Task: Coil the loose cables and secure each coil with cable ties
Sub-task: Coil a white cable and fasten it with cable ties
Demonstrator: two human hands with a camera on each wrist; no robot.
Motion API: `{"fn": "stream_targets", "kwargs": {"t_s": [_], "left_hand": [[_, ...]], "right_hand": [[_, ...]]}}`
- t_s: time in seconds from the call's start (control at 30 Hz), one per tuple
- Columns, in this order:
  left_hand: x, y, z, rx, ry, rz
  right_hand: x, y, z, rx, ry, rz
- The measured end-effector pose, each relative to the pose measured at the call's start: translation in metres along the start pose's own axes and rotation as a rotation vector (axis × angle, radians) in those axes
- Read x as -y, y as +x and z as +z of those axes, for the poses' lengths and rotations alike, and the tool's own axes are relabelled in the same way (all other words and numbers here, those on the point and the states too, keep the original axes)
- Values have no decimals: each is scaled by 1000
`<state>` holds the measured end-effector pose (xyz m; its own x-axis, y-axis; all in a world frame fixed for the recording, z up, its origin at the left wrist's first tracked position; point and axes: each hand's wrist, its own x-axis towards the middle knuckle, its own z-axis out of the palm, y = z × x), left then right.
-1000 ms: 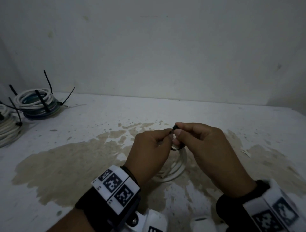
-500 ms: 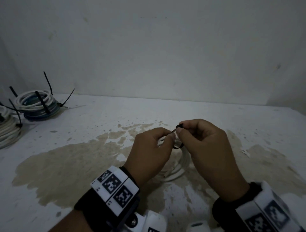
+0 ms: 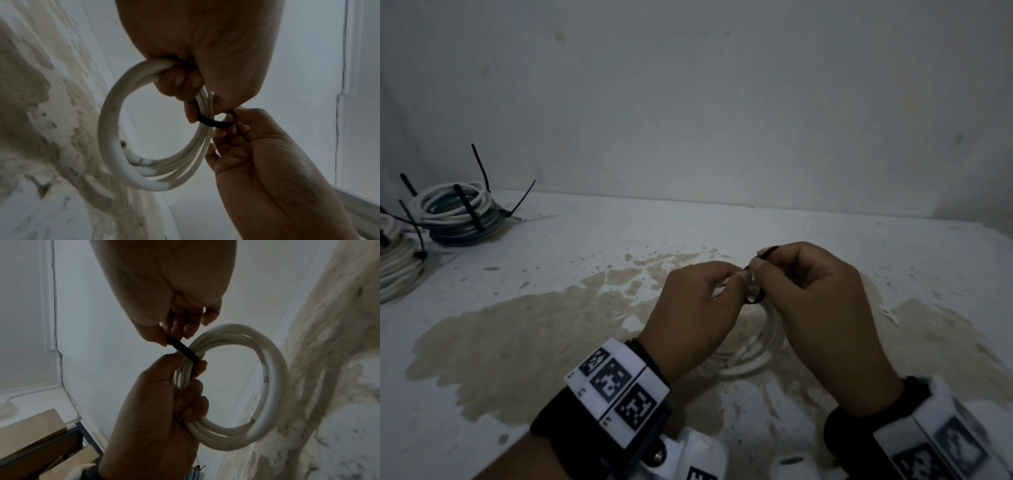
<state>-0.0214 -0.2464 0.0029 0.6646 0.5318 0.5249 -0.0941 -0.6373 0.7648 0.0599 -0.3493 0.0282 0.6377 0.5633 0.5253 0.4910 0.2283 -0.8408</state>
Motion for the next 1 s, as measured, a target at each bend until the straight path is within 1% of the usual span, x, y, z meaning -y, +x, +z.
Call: {"fn": "stream_targets", "kwargs": {"t_s": [0.07, 0.17, 0.2, 0.23, 0.3, 0.33, 0.37, 0.43, 0.53, 0.6, 0.67, 0.8, 0.87, 0.93, 1.0], "left_hand": [[1, -1, -1, -25, 20, 63], [3, -1, -1, -56, 154, 206], [3, -1, -1, -56, 163, 224], [3, -1, 0, -47, 135, 209], [1, 0, 0, -14, 58, 117], [0, 0, 0, 2, 41, 73], [-1, 0, -1, 10, 44, 61], [-1, 0, -3, 8, 70, 93], [3, 0, -4, 5, 144, 191], [5, -1, -3, 29, 181, 224], [7, -1, -1, 53, 138, 182], [-1, -1, -2, 99, -44, -47], [-7, -3, -4, 145, -145, -128], [-10, -3, -5, 186, -209, -169], [-10, -2, -5, 192, -187, -147]], "right_hand": [[0, 0, 1, 32, 2, 13], [-3, 2, -1, 97, -73, 35], [-4, 3, -3, 100, -100, 34], [-5, 4, -4, 86, -123, 25], [-6, 4, -6, 25, -130, 5], [-5, 3, -5, 2, -118, -1], [-5, 2, -5, -9, -105, -7], [-4, 0, -2, 3, -79, -10], [-4, 1, -1, 85, -92, 11], [-7, 3, -4, 123, -119, 31], [-8, 5, -8, 123, -158, 19], [-7, 6, -10, 79, -198, -60], [-8, 6, -10, 70, -211, -100], [-10, 6, -11, 71, -254, -143], [-12, 6, -12, 72, -267, -169]]}}
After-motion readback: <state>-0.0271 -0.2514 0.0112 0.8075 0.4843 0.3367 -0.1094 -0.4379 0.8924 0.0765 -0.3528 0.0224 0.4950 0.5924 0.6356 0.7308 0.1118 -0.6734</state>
